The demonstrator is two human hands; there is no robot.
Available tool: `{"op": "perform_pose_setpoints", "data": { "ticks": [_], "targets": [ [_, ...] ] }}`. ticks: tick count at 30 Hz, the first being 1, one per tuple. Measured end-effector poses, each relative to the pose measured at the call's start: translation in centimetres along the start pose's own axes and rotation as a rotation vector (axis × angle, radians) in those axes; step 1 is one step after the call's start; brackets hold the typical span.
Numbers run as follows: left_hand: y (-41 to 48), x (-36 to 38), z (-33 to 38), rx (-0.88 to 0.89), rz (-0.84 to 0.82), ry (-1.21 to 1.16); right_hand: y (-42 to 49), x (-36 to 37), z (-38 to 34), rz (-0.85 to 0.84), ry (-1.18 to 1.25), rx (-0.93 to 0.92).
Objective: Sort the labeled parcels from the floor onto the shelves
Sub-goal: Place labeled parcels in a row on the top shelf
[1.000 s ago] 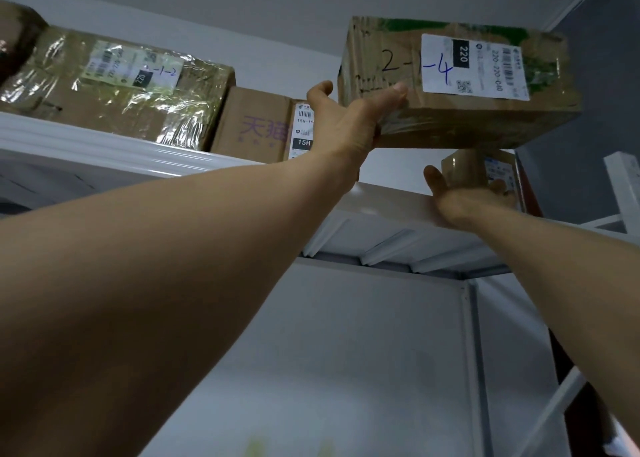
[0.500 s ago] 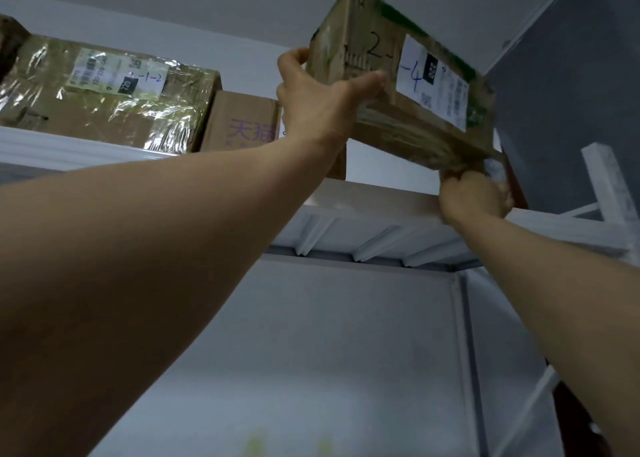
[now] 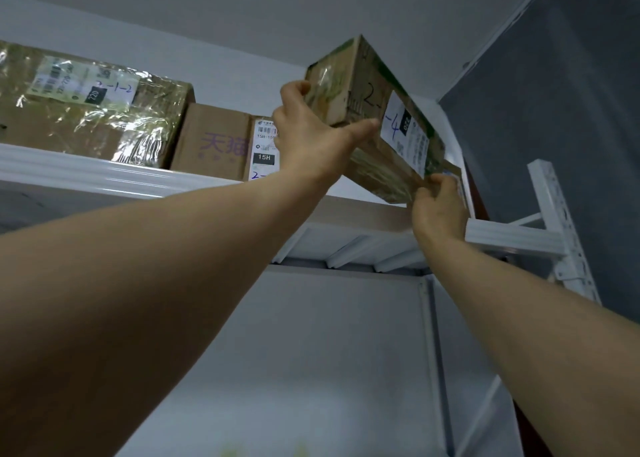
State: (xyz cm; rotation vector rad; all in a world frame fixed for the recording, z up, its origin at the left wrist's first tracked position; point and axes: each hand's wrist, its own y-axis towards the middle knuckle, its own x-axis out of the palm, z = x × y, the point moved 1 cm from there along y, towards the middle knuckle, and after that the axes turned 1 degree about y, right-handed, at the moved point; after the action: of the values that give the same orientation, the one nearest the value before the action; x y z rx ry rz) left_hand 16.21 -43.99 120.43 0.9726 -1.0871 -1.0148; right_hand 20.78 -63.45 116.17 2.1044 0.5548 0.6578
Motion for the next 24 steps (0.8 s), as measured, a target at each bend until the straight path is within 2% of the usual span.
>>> {"op": "perform_pose_setpoints", "data": {
  "ticks": [9,15,19,24],
  "targets": [
    [-1.2,1.5,-2.6,-0.12,-0.127,0.054,0.4,-1.1,1.8,0.016,-0.068,-0.035],
    [-1.1,1.5,-3.9,-0.211,-0.131,0.482,0.9,-1.1,2.4,-0.011,-0.128,-0.051],
    [-1.4,1.5,-4.3,-0.2,-0.125,0.412,1.0,-1.0,2.4,-0.008,-0.202,-0.049],
    [-2.3,1.3,-4.7,-0.074,-0.164,0.381,1.3,-1.3,2.6,0.02,-0.258,0.0]
  ]
}}
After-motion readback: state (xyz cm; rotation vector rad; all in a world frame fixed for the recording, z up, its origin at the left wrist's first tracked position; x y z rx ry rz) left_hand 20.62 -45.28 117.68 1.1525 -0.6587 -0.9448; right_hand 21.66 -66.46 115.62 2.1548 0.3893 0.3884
